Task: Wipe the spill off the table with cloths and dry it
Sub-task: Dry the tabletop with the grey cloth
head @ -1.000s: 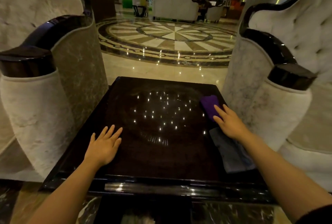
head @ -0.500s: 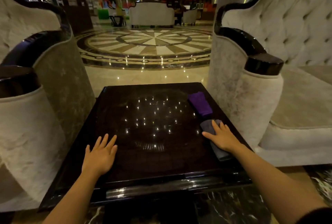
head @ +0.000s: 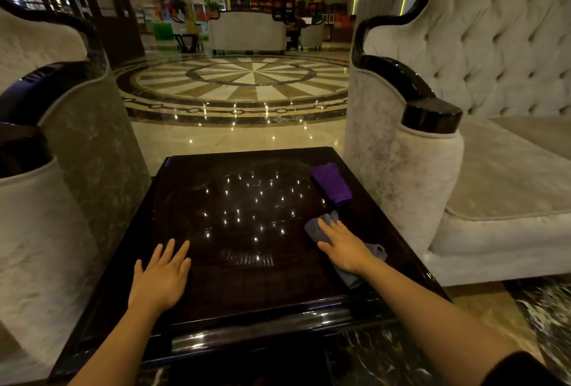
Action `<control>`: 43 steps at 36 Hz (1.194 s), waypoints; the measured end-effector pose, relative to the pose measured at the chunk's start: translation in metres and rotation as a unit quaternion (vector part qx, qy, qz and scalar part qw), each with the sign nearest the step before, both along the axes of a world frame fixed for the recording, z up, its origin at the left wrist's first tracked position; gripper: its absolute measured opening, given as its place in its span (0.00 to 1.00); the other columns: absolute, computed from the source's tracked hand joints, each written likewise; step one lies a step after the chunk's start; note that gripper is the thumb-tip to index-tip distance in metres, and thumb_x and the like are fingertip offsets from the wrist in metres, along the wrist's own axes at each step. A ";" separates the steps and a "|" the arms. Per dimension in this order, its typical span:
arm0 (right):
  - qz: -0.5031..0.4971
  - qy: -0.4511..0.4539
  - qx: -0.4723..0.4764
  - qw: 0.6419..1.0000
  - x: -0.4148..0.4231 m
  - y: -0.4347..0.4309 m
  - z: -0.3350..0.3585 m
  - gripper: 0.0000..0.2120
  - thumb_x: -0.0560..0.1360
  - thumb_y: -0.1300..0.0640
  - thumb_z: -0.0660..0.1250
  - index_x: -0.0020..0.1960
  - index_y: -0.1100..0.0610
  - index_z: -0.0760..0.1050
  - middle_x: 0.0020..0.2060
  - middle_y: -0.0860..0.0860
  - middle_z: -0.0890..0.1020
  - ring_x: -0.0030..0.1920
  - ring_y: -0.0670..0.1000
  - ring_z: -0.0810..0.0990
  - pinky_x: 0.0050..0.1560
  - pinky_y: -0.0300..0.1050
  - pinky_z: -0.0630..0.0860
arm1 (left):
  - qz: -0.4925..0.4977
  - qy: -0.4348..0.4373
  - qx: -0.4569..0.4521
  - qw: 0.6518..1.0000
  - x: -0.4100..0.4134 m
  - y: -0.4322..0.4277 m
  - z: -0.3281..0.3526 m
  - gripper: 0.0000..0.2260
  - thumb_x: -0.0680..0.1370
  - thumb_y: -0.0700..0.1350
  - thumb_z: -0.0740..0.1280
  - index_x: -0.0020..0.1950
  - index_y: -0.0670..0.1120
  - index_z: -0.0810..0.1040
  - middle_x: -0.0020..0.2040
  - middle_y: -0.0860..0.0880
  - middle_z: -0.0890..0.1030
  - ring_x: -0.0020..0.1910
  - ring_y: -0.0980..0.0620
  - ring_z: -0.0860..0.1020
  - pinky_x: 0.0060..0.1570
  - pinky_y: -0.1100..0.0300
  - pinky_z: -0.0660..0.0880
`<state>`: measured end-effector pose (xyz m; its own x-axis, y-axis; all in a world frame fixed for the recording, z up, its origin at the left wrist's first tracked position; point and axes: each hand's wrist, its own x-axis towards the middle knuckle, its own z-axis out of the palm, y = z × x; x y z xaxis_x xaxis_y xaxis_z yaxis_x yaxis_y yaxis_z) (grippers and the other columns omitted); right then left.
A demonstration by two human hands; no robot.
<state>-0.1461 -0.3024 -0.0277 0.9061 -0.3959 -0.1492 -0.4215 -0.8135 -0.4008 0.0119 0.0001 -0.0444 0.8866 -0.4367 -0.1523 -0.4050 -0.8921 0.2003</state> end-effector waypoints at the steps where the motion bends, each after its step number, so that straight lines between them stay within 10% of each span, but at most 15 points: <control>1: 0.011 -0.008 0.002 1.000 0.000 0.004 0.000 0.28 0.79 0.53 0.55 0.74 0.56 0.46 0.75 0.56 0.47 0.75 0.56 0.45 0.73 0.48 0.49 | 0.001 -0.001 -0.001 1.000 0.000 0.000 0.000 0.22 0.81 0.55 0.43 0.75 0.56 0.45 0.78 0.50 0.46 0.76 0.49 0.43 0.73 0.44 0.44; 31: 0.368 -0.108 0.209 0.899 -0.035 0.180 0.020 0.19 0.75 0.72 0.58 0.66 0.68 0.64 0.67 0.67 0.68 0.70 0.60 0.64 0.70 0.35 0.54 | 0.008 0.002 0.009 1.000 -0.006 -0.002 0.008 0.22 0.81 0.53 0.43 0.75 0.55 0.44 0.78 0.50 0.44 0.76 0.49 0.44 0.73 0.44 0.45; 38: 0.275 -0.229 0.210 0.910 -0.018 0.172 0.044 0.19 0.73 0.72 0.60 0.64 0.66 0.68 0.63 0.65 0.73 0.64 0.61 0.71 0.65 0.39 0.64 | -0.013 -0.008 0.038 0.999 -0.004 0.003 0.006 0.24 0.81 0.53 0.49 0.75 0.54 0.44 0.78 0.49 0.43 0.76 0.48 0.43 0.73 0.42 0.47; 43: 0.190 -0.298 0.142 0.925 0.009 0.114 0.075 0.21 0.72 0.72 0.62 0.64 0.64 0.68 0.65 0.63 0.71 0.65 0.50 0.67 0.60 0.19 0.55 | 0.001 -0.007 0.006 1.000 -0.005 0.004 0.005 0.22 0.81 0.54 0.43 0.75 0.55 0.45 0.78 0.50 0.46 0.76 0.49 0.44 0.73 0.43 0.45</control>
<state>-0.1368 -0.1887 0.0477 0.9269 -0.0536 0.3715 0.2372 -0.6833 -0.6905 0.0071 0.0039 -0.0394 0.8892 -0.4335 -0.1462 -0.4061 -0.8951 0.1838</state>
